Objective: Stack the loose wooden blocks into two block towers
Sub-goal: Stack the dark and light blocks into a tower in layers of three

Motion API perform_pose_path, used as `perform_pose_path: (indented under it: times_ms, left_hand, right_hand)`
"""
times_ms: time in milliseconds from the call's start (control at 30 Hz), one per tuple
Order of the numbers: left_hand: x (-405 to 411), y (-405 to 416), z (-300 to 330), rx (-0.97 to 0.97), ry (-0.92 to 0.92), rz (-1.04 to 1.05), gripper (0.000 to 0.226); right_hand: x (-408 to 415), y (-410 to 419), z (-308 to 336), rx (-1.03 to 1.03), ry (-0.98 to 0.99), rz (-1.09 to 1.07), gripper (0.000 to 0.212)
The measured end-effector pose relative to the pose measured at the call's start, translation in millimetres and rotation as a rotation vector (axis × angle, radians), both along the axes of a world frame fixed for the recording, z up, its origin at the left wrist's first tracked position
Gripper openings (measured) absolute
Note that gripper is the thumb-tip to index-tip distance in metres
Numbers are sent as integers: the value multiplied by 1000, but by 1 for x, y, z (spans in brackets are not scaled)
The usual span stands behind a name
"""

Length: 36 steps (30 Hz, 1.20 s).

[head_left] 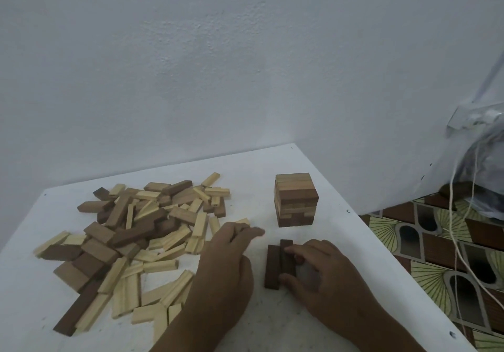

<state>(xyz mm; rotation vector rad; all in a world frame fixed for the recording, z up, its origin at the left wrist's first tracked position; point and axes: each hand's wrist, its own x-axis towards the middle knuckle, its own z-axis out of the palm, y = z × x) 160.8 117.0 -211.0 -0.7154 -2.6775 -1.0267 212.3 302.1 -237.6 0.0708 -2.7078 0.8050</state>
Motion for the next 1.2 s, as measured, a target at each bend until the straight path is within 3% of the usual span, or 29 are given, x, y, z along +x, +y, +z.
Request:
perform_pose_path:
  times_ms: [100,233,333,433,567,667,867,1200]
  left_hand:
    - [2,-1,2,106,-55,-41,69]
    - [-1,-1,-4,82,-174,-78,78]
    - [-4,-3,-5,-81,-169,-49,72]
    - [-7,-3,-3,-256,-76,-4,75]
    - [-7,-6,3,-409,-56,42,66]
    - [-6,-10,5,-445,-47,-67,49]
    - [-8,-12,4,-330,-138,-128,45]
    - [-11,-17,2,-424,-162,-243,69]
  right_hand:
    - [-1,0,-1,0,-9,-2,63]
    - [-2,1,3,24,-116,-8,78]
    - [-2,3,6,21,-191,32,70]
    - [-2,3,7,-1,-211,63,76]
    - [-1,4,7,-7,-173,86,59]
    - [0,3,6,6,-137,72,47]
    - [0,4,1,-32,-118,56,42]
    - [-1,7,3,-64,-137,113,45]
